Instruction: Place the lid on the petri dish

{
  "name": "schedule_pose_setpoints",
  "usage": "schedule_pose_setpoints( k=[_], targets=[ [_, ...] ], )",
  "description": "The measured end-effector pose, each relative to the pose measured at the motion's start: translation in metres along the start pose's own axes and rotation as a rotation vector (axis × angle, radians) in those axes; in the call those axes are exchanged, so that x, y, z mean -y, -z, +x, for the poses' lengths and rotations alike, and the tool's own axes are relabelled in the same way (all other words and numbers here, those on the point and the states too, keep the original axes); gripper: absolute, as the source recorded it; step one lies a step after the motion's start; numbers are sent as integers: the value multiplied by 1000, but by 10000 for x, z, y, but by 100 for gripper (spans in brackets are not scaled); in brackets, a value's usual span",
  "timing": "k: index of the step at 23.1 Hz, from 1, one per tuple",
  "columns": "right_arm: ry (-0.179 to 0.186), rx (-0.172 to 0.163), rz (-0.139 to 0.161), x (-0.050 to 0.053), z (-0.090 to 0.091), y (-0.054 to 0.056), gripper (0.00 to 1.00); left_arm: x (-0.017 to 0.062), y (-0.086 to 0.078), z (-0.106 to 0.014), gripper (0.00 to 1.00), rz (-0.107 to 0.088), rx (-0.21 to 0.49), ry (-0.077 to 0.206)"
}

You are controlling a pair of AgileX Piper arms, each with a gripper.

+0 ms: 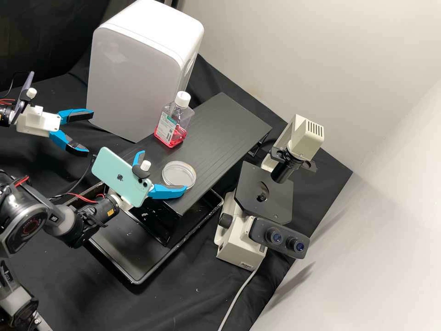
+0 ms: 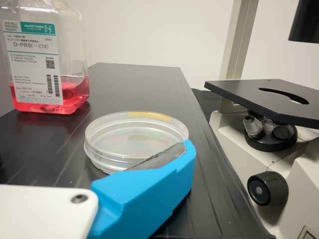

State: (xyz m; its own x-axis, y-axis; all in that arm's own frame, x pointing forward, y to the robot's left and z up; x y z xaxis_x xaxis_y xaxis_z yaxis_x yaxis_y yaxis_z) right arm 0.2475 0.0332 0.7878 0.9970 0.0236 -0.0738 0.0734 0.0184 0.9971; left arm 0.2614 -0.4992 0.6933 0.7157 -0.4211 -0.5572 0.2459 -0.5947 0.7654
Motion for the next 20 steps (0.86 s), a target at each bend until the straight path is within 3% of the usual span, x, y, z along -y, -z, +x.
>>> schedule_pose_setpoints(
  k=[3, 4, 5, 7, 8, 10, 11, 13, 15, 20],
  targets=[
    [-31, 21, -21, -5, -20, 24, 100, -8, 16, 1, 100, -10, -20, -9],
    [-52, 39, -25, -16, -33, 26, 100, -12, 17, 7, 100, 2, -35, -17],
    [-82, 65, -19, -37, -46, 18, 100, -21, 29, 12, 100, 26, -64, -29],
    [-128, 97, -1, -47, -101, -11, 100, -22, 12, 19, 100, 96, -98, -39],
    [-155, 99, 8, -57, -128, -11, 100, -10, -6, 7, 100, 126, -123, -40],
    [-177, 80, 12, -68, -198, 16, 100, -7, -21, -12, 100, 157, -206, -55],
    [-181, 72, 17, -78, -221, 22, 100, -29, -30, -26, 100, 160, -222, -65],
    [-189, 60, 69, -90, -276, 24, 100, -75, -46, -42, 100, 158, -229, -85],
    [-193, 55, 91, -98, -285, 30, 100, -83, -45, -44, 100, 157, -232, -90],
    [-208, 33, 95, -140, -333, 66, 100, -87, -45, -45, 100, 157, -232, -94]
  ],
)
